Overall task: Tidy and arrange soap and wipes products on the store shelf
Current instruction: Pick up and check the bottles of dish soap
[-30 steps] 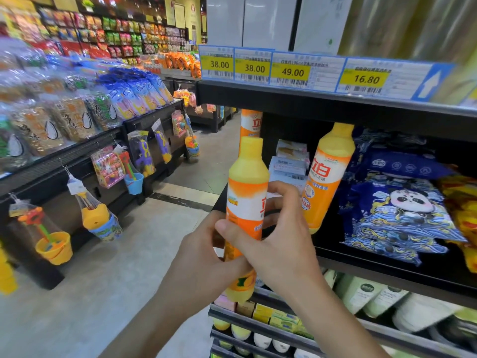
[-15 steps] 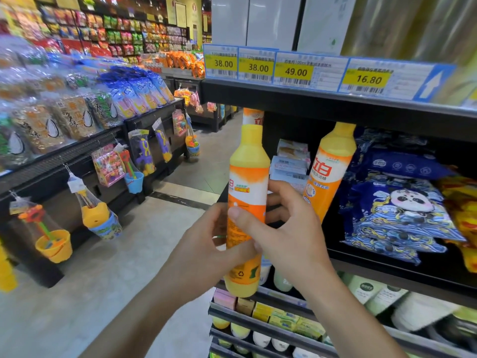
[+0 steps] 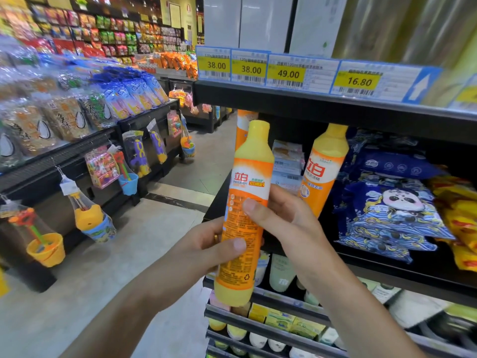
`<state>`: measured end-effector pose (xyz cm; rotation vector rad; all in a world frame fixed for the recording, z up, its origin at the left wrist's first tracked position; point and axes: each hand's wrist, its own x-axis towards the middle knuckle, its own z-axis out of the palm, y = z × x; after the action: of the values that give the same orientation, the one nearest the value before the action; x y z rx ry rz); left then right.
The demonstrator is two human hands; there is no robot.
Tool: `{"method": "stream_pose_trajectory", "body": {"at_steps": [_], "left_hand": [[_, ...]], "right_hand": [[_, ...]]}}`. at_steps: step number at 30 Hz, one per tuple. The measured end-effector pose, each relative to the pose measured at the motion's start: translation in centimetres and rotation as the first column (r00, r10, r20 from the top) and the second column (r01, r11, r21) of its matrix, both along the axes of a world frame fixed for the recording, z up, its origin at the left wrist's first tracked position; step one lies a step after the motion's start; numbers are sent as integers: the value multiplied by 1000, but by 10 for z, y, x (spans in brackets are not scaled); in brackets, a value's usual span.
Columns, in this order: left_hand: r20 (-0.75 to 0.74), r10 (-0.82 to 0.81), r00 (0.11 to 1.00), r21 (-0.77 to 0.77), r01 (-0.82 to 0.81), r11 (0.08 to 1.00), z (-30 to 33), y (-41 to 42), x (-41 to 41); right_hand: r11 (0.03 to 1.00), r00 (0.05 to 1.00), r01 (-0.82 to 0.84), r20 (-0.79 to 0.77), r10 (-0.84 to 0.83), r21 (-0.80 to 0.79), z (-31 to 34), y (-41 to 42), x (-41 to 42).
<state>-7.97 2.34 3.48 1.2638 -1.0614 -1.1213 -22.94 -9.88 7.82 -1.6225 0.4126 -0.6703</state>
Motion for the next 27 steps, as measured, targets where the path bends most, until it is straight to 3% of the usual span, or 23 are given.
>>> {"method": "stream_pose_trajectory", "body": {"at_steps": [7, 17, 23, 27], "left_hand": [[86, 141, 986, -43, -138, 990, -6, -4, -7], [201, 359, 911, -133, -338, 932, -11, -4, -25], [274, 437, 856, -118, -421, 899, -10, -7, -37], [277, 448, 850, -95, -440, 893, -10, -9, -38]], "right_hand": [[988, 994, -108, 25, 106, 114, -3, -4, -2], [967, 978, 180, -74, -196, -182, -9, 11, 4], [953, 959, 277, -28, -282, -121, -19, 11, 11], [961, 966, 258, 19, -258, -100, -21, 7, 9]]}}
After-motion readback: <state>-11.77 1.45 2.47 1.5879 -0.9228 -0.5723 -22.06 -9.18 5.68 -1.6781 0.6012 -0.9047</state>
